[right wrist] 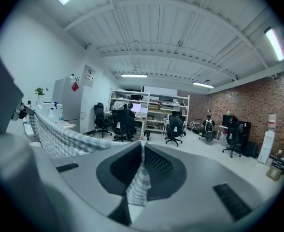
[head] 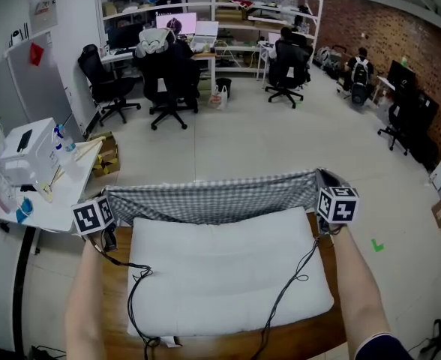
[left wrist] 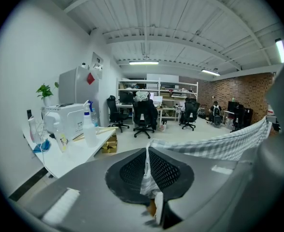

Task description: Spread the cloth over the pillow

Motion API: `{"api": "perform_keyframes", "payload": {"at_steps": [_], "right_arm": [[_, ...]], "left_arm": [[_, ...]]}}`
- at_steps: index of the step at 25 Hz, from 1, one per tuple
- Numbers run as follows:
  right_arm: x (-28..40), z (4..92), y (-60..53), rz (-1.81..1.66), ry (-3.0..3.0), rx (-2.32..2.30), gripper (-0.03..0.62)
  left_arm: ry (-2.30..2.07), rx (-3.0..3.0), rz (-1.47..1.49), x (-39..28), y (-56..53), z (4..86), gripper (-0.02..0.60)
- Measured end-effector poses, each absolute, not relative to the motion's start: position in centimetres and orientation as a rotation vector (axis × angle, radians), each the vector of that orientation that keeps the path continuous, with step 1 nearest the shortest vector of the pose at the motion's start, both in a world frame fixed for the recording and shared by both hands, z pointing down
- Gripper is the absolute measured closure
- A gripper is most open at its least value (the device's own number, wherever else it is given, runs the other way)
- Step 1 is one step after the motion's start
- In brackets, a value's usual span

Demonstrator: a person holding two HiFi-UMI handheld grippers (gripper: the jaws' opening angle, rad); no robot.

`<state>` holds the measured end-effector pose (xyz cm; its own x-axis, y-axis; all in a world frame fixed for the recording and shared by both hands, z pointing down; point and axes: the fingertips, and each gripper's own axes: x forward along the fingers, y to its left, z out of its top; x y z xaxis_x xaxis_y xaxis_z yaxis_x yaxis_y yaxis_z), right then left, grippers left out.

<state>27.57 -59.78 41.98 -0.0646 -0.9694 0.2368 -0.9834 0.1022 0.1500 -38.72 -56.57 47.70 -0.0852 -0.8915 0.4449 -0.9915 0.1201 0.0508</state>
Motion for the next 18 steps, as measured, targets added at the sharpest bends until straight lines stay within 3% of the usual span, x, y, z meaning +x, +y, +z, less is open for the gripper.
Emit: {"api": "perform_keyframes", "payload": {"at_steps": [18], "right_arm": [[29.2, 43.8, -46.6, 0.101, -2.180, 1.902, 0.560]], "left_arm": [[-2.044, 1.792, 0.362, -37.4, -42.8, 48.3, 0.565]]}}
